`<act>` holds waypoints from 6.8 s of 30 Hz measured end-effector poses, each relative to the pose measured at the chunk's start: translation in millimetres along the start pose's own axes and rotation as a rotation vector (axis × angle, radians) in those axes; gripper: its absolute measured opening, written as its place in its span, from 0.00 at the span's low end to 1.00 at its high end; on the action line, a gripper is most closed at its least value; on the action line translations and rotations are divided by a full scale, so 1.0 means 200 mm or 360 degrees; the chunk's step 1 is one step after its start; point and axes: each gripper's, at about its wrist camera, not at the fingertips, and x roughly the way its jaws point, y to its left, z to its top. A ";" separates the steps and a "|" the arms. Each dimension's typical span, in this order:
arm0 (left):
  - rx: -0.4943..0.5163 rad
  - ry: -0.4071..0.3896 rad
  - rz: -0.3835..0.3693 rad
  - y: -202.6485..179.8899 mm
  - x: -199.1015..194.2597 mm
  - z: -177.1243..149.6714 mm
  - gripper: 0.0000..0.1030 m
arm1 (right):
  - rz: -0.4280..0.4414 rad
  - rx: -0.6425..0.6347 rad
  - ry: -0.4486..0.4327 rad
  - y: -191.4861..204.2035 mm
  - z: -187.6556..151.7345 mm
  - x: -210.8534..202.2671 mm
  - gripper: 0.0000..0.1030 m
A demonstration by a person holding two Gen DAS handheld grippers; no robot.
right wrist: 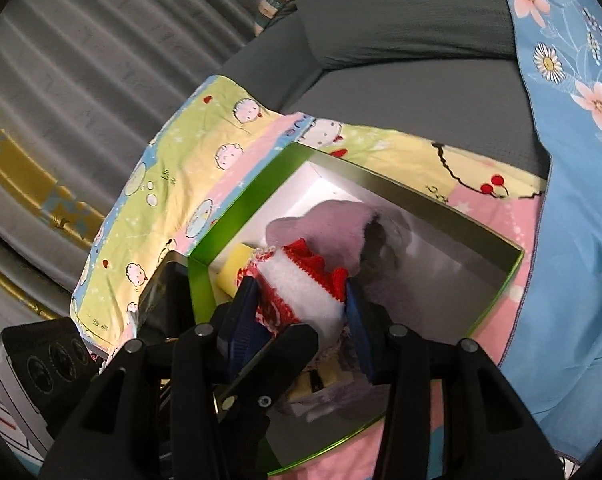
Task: Organize soft objects
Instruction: 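Lower the sock onto the mauve towel in the box and open the right gripper, then move the right gripper back over the items on the bed, then grasp the cream fluffy towel with the right gripper, then lift and carry the cream towel with the right gripper to the green box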
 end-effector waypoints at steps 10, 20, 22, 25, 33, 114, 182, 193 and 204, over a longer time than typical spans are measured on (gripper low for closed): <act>0.0001 0.0078 0.0069 -0.01 0.06 0.00 0.45 | -0.0106 0.0003 0.0009 -0.01 -0.01 0.02 0.44; 0.0006 0.0189 0.0127 -0.02 0.12 0.01 0.47 | -0.0194 -0.0012 0.0002 -0.01 -0.01 0.03 0.44; 0.0001 0.0199 0.0132 -0.02 0.12 0.01 0.49 | -0.0200 -0.0005 -0.0002 -0.01 -0.01 0.03 0.44; -0.0002 0.0217 0.0141 -0.02 0.13 0.02 0.51 | -0.0218 0.0003 -0.0011 -0.02 -0.01 0.03 0.44; -0.0004 0.0235 0.0150 -0.04 0.15 0.02 0.56 | -0.0235 0.0037 -0.0023 -0.04 0.00 0.01 0.45; -0.1635 -0.0722 0.1468 1.40 -2.24 -1.49 0.79 | -0.0025 -0.1472 0.0621 2.34 -1.88 1.15 0.99; -0.0641 -0.0554 0.0680 0.82 -1.60 -0.93 0.50 | 0.0832 -0.1216 0.0975 1.44 -1.33 0.21 0.36; -0.0307 -0.0643 0.0485 0.50 -1.24 -0.46 0.49 | 0.0829 -0.0924 0.0561 1.14 -0.71 0.10 0.36; -0.0015 -0.0569 0.0195 0.22 -0.74 -0.09 0.49 | 0.0691 -0.0516 0.0174 0.64 -0.21 -0.04 0.36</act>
